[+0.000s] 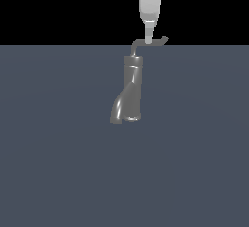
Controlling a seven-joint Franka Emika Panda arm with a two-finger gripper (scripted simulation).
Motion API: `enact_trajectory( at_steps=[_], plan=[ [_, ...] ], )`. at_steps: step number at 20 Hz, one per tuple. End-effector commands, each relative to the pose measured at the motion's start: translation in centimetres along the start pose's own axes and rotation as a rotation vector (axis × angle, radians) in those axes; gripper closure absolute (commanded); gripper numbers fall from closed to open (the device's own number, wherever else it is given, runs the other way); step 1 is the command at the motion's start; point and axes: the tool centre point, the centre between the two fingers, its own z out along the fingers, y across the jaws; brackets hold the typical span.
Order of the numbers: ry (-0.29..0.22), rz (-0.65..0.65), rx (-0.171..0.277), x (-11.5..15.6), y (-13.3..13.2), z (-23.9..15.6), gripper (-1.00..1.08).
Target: Turn on the faucet by rotating a designated handle.
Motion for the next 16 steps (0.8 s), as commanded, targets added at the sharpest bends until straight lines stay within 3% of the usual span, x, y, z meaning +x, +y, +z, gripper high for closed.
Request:
enact_trajectory(
  at_steps=[1,2,3,16],
  plan=[
    [0.007,0.056,0.003,3.9,-0.8,0.0,1.08],
    [0.007,0.056,0.003,3.9,-0.8,0.0,1.08],
    [-0.002,-0.002,0.001,0.2,-0.4,0.0,1.08],
    [0.001,0.019,0.002,1.8,-3.5,0.0,1.08]
  ],
)
